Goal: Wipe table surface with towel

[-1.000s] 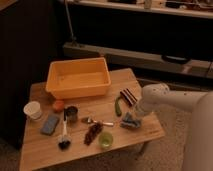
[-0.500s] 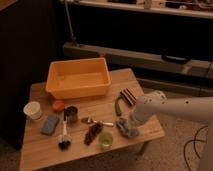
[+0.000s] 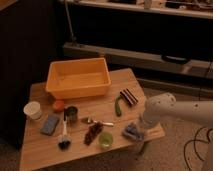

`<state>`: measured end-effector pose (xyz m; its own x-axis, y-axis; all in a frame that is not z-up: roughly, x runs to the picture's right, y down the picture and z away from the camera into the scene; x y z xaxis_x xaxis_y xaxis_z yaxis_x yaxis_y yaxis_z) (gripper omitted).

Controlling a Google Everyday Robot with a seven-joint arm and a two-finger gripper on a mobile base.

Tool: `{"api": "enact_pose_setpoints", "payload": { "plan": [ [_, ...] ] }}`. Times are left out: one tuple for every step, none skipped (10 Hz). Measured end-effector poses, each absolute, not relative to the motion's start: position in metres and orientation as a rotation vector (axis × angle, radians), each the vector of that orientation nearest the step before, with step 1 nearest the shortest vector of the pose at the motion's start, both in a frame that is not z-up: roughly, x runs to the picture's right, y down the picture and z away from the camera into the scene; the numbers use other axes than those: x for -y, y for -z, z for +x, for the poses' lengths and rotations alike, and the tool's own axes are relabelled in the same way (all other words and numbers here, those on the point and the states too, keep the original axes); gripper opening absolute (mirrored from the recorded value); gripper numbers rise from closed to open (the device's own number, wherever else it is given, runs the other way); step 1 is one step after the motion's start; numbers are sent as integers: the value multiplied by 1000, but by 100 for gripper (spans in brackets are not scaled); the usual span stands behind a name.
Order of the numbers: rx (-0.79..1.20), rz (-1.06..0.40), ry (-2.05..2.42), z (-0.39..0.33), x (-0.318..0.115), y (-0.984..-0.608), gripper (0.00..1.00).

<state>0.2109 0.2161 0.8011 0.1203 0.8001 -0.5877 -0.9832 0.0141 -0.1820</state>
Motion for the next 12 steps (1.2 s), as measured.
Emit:
{"api": "enact_pose_setpoints", "payload": {
  "plan": [
    [-378, -613, -1471, 222, -210, -806, 0],
    [-383, -599, -1494, 228, -203, -812, 0],
    [-388, -583, -1518, 233, -196, -818, 0],
    [-377, -563, -1539, 235, -187, -826, 0],
    [-368, -553, -1546, 232, -178, -835, 0],
    [-353, -553, -1544, 221, -171, -844, 0],
    [-338, -554, -1540, 210, -165, -851, 0],
    [-316, -552, -1528, 198, -158, -854, 0],
    [-301, -557, -1513, 188, -155, -856, 0],
    [-267, -569, -1475, 172, -149, -854, 0],
    [-247, -582, -1447, 161, -150, -849, 0],
    [-230, -594, -1421, 153, -153, -843, 0]
  ]
}}
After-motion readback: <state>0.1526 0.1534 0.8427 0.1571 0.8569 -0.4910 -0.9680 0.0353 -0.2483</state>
